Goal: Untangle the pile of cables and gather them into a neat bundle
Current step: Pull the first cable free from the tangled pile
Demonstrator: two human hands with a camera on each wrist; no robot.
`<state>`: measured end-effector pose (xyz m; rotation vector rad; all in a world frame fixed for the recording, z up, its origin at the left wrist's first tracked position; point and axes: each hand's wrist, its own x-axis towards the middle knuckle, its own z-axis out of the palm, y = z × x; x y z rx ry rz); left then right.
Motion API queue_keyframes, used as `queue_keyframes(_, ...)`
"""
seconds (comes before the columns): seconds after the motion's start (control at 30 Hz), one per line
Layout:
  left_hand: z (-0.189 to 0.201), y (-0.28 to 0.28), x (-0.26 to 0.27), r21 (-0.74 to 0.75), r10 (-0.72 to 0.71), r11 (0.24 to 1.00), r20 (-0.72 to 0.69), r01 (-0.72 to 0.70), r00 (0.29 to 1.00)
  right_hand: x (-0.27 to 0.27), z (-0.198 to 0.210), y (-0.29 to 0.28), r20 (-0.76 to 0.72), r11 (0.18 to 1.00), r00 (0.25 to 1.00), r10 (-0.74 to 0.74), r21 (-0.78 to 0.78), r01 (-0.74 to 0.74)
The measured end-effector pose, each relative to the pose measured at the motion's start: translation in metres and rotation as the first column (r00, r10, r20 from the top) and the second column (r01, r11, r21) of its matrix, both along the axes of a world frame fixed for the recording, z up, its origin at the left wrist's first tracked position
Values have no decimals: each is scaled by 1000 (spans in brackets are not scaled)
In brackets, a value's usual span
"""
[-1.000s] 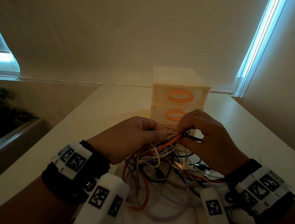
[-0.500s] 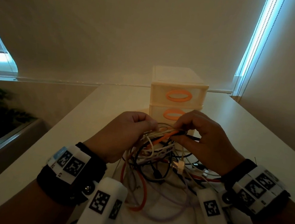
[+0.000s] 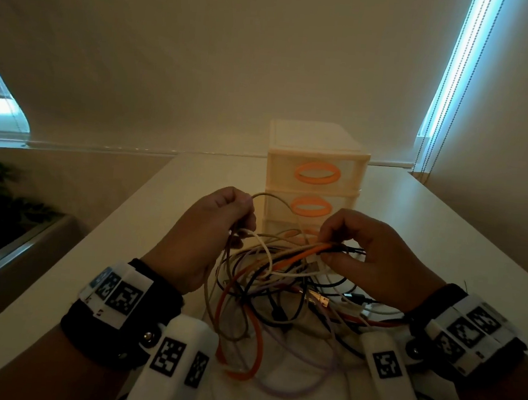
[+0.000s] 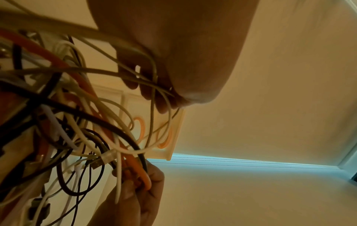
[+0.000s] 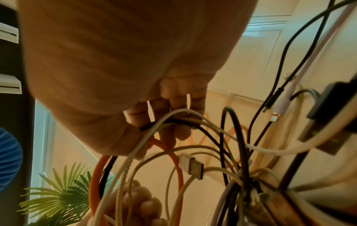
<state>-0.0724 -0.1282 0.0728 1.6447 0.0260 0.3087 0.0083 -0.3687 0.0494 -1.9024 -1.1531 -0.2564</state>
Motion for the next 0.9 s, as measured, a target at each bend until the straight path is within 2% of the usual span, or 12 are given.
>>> queue_keyframes(0.1, -3, 0, 4, 47, 116, 991, 161, -125, 980, 0, 2, -2, -42, 995, 998, 38, -85, -41)
queue_keyframes(0.2, -3, 5, 7, -72, 259, 966, 255, -249, 931, 4, 6, -7, -15, 987, 1000, 4, -161, -6)
queue_keyframes(0.27, 0, 9, 6, -175, 289, 953, 270, -248, 918, 7, 9, -13, -14, 988, 1000, -26, -151, 24)
queue_keyframes(0.37, 4, 12, 3, -242, 215, 959, 272, -149, 938, 17, 10, -23, -13, 980, 991, -130, -155, 126)
queue_keyframes(0.47, 6, 5, 0, -223, 103, 974, 273, -41, 956, 27, 10, -34, -71, 938, 975, -208, -299, 178)
queue_keyframes(0.53, 6, -3, -3, -191, 10, 981, 275, 44, 961, 23, 17, -35, -101, 922, 966, -239, -335, 193)
queue_keyframes(0.6, 5, -10, -6, -128, -86, 983, 297, 129, 951, 12, 30, -25, -25, 937, 952, -305, -189, 295)
queue_keyframes(0.63, 5, -13, -8, -84, -126, 984, 311, 159, 942, 3, 39, -18, 0, 941, 942, -337, -33, 337)
queue_keyframes(0.67, 4, -15, -9, -39, -157, 983, 324, 179, 933, -8, 47, -8, -35, 930, 943, -331, 155, 332)
queue_keyframes(0.73, 3, -21, -11, 18, -192, 980, 337, 198, 922, -36, 61, 16, -174, 870, 969, -176, 432, 236)
queue_keyframes(0.8, -2, -27, -12, 62, -215, 976, 347, 207, 913, -61, 64, 38, -255, 880, 963, -84, 434, 192)
queue_keyframes(0.9, -12, -35, -12, 243, -268, 953, 381, 184, 885, -77, 49, 57, -297, 937, 945, -137, 270, 220)
